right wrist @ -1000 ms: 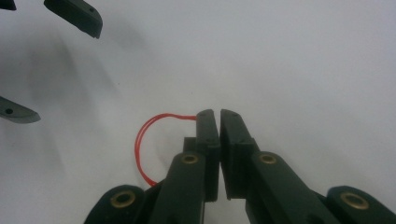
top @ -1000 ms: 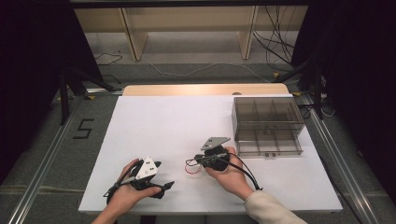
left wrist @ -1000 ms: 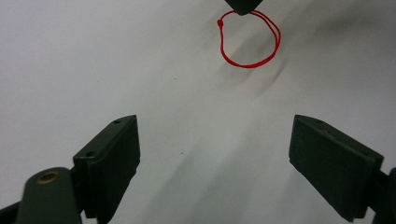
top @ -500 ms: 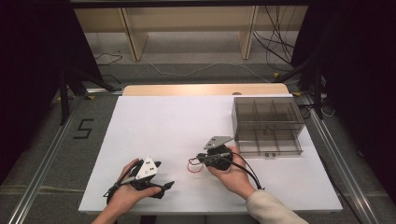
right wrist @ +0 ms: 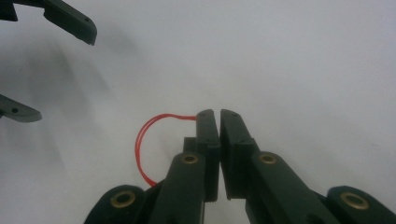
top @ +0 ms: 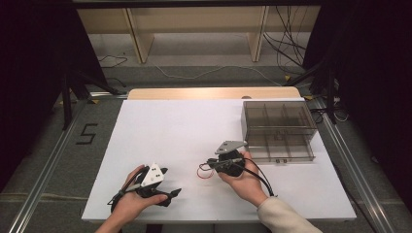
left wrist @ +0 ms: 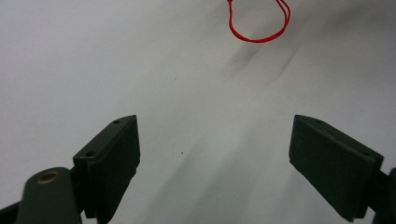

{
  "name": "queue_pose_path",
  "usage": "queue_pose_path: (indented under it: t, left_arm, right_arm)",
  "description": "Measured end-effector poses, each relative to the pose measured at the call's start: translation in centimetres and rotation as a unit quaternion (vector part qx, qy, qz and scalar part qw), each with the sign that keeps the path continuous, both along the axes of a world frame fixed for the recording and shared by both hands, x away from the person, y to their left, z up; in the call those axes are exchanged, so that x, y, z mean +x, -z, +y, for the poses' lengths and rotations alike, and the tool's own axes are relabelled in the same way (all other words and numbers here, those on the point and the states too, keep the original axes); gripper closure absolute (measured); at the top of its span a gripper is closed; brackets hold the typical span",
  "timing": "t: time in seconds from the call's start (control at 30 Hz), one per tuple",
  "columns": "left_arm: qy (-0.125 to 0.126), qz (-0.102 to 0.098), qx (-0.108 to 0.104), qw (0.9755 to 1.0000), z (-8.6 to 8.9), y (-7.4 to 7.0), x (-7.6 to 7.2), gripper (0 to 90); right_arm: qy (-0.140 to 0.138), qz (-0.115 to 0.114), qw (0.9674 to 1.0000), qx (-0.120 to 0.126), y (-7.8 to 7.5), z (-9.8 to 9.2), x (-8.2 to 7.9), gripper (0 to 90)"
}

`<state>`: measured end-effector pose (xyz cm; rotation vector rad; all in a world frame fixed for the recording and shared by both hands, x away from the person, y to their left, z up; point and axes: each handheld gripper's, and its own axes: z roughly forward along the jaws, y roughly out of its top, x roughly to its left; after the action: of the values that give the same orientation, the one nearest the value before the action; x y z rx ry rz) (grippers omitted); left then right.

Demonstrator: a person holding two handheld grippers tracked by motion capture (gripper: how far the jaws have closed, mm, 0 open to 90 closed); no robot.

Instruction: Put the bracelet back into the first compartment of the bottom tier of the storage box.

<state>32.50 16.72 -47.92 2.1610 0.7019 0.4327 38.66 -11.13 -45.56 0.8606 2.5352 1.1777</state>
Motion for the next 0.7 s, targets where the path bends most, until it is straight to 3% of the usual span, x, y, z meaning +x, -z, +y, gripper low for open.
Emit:
queue_pose_path:
  t: [0.7]
  left_arm:
    - [0.0,0.001,0.0,1.0,0.0,0.0,0.0,16.3]
  right_arm:
    - [0.016,-0.004,0.9998,0.009,-0.7,-1.2,0.1,87.2]
